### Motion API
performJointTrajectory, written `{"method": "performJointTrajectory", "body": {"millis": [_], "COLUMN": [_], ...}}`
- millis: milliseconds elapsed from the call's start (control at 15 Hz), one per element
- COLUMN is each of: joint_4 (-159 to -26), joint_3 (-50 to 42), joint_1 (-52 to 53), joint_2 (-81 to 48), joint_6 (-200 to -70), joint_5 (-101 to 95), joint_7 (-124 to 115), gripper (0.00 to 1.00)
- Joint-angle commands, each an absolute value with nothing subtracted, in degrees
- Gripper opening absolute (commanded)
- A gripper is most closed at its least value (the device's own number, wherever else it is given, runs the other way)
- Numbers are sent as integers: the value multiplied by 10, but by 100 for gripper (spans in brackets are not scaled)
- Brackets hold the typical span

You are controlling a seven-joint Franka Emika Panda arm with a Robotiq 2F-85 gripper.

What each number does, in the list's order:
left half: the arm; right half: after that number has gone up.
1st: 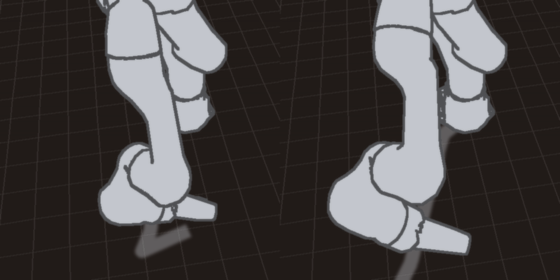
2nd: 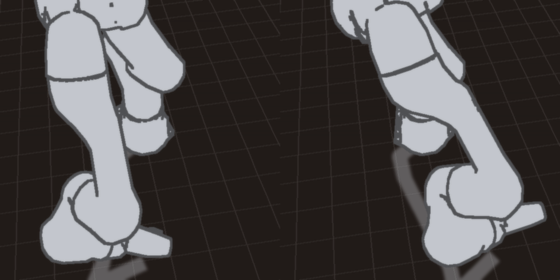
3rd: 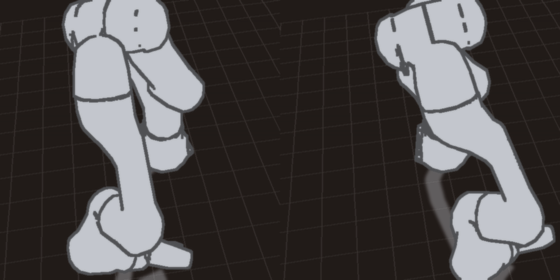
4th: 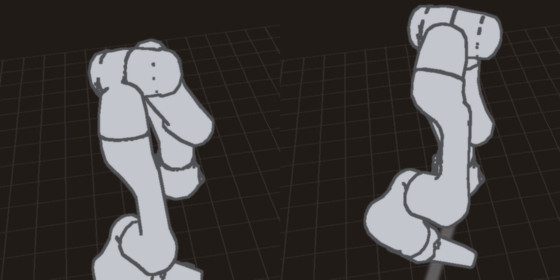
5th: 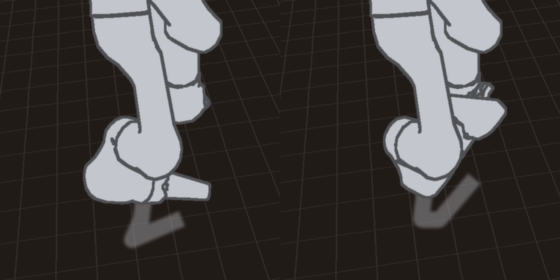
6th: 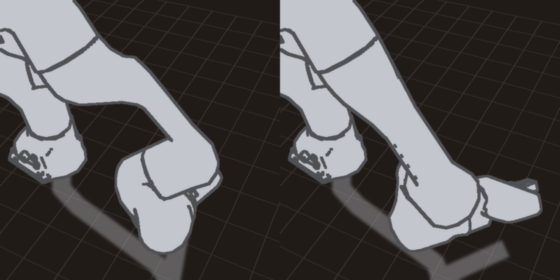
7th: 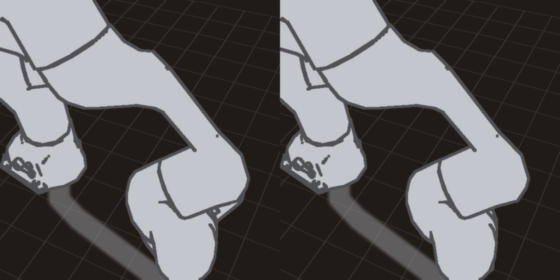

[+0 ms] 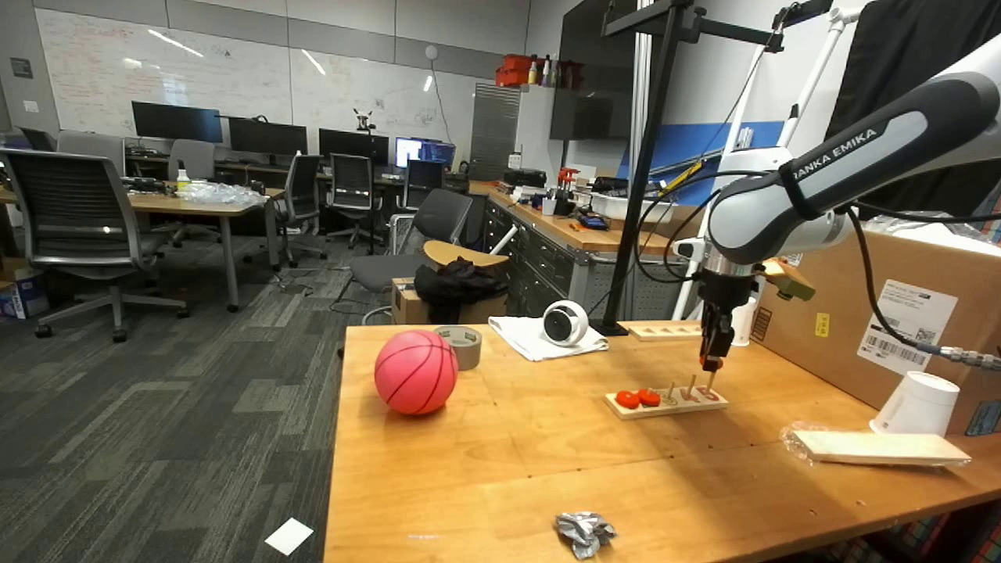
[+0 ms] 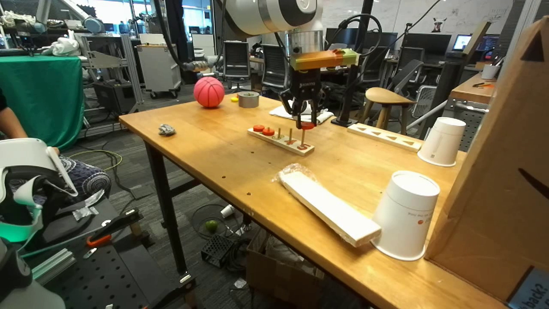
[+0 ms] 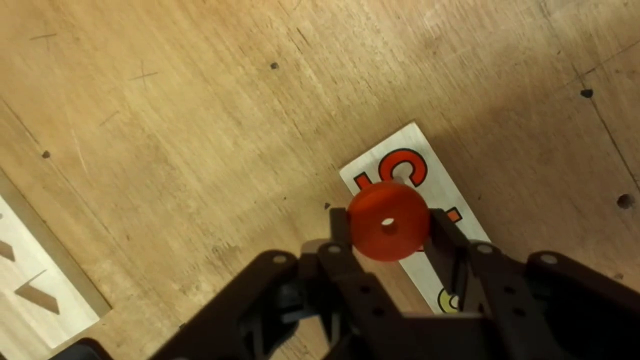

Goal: Put the orange objects on the first pole on the right

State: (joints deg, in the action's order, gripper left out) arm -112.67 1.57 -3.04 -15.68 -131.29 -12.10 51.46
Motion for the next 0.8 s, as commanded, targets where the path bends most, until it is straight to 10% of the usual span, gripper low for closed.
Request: {"method": "performJointTrajectory", "body": {"millis": [0, 733], "joint_4": [-1129, -1168], "joint_3": [11, 16], "joint_1": [-28, -26], "joint_2": [-146, -126], "joint_6": [-1302, -1304], "joint_5": [-131, -125], "joint_7": [501, 481], "gripper": [17, 17]}}
